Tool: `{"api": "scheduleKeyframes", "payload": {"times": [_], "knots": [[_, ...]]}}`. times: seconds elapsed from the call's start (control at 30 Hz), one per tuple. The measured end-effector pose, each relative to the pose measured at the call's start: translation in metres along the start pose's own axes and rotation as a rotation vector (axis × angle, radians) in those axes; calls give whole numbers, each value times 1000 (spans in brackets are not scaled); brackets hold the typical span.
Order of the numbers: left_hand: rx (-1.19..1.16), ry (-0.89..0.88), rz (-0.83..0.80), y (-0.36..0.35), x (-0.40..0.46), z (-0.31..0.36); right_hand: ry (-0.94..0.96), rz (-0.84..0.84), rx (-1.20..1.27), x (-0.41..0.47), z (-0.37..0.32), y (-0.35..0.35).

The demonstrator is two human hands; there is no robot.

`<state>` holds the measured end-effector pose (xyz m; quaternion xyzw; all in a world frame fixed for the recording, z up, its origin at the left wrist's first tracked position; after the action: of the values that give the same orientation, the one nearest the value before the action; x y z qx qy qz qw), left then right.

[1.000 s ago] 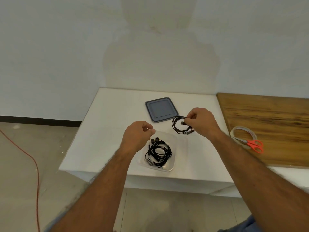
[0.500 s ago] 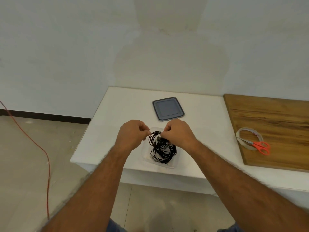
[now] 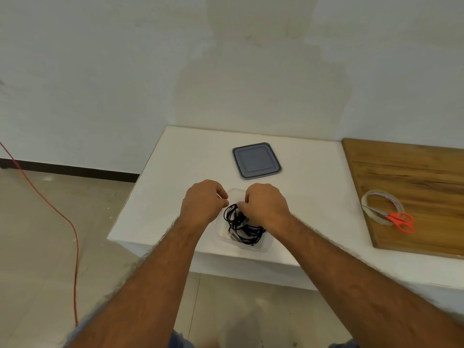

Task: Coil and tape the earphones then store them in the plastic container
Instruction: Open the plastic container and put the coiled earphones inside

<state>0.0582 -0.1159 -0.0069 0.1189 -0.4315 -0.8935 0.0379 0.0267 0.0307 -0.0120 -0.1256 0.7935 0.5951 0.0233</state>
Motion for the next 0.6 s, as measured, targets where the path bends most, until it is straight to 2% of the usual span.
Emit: {"api": "scheduleKeyframes", "payload": {"times": [0.13, 0.37, 0.5, 0.6], "knots": [[18, -9, 10, 2, 0, 2, -3, 48, 78, 5, 7, 18], [7, 10, -3, -1, -1, 1, -37, -44, 135, 6, 21, 18], [-5, 21, 19, 1, 1, -1, -87, 110, 205, 23, 40, 48], [-23, 16, 43, 3, 4, -4, -230, 141, 330, 49, 76, 50]]}}
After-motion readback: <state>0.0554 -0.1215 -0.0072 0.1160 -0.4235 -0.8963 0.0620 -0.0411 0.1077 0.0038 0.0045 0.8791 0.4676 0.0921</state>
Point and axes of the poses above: each hand's wrist, its own x-axis towards the middle knuckle, its own y-axis out of the back of the hand, z = x × y, the point moved 6 cm from there along x, towards the middle knuckle, and after that the axes turned 5 degrees about -y, right-handed, at the moved point
